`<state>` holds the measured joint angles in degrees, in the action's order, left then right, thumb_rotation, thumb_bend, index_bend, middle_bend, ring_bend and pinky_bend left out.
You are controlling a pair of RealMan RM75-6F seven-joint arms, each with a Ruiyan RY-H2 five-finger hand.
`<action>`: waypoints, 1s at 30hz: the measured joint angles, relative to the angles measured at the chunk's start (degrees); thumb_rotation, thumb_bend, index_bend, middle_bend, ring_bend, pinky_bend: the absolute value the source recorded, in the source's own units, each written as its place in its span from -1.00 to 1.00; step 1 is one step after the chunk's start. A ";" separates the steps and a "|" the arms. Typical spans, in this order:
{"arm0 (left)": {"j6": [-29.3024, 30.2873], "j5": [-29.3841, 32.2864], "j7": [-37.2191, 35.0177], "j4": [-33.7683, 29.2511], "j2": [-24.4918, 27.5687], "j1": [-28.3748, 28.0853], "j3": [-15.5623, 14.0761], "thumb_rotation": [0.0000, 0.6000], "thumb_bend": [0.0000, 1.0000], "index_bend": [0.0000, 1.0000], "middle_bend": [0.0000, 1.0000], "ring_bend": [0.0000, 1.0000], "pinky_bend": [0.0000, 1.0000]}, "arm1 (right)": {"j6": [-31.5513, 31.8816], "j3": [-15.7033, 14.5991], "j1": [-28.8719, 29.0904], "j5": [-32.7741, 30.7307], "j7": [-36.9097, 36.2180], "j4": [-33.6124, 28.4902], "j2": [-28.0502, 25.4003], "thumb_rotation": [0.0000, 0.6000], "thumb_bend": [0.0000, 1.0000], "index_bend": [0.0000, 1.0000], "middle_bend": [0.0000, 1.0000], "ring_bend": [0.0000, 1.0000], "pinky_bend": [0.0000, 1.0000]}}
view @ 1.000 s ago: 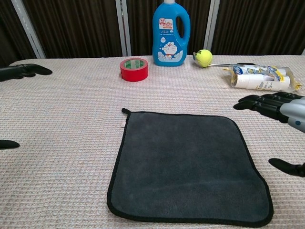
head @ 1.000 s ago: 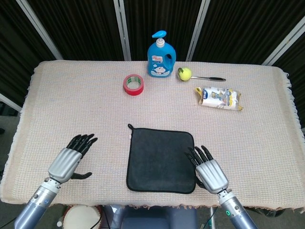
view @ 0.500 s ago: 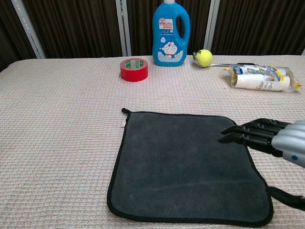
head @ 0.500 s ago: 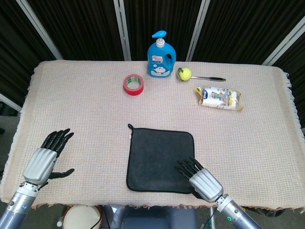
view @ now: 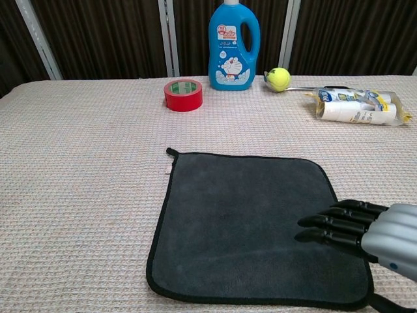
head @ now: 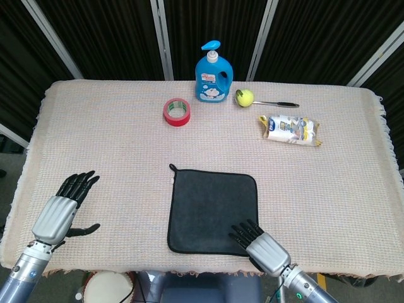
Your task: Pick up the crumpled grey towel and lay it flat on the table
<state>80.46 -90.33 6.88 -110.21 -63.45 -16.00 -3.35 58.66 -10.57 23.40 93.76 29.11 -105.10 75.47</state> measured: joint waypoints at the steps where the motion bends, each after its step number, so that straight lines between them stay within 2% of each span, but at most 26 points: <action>1: -0.08 -0.04 -0.12 -0.01 0.03 0.04 0.05 1.00 -0.94 -1.00 -1.00 -1.00 -0.94 | -0.25 -0.06 -0.03 -0.13 0.59 -0.01 0.17 1.00 0.05 -0.87 -1.00 -1.00 -1.00; 17: -0.73 -1.23 -0.89 -0.12 0.35 0.70 0.52 1.00 -0.94 -1.00 -1.00 -1.00 -0.94 | -3.98 -0.35 -1.07 -5.54 10.16 1.51 4.12 1.00 0.05 -0.86 -1.00 -1.00 -1.00; 30: -1.55 -1.07 -1.62 0.12 0.59 1.02 1.02 1.00 -0.94 -1.00 -1.00 -1.00 -0.94 | -4.68 -0.75 -1.43 -9.00 15.41 0.17 3.47 1.00 0.05 -0.85 -1.00 -1.00 -1.00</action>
<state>78.91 -91.41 5.26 -110.09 -62.86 -14.98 -2.33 53.99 -11.32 21.97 84.76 44.52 -104.93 78.94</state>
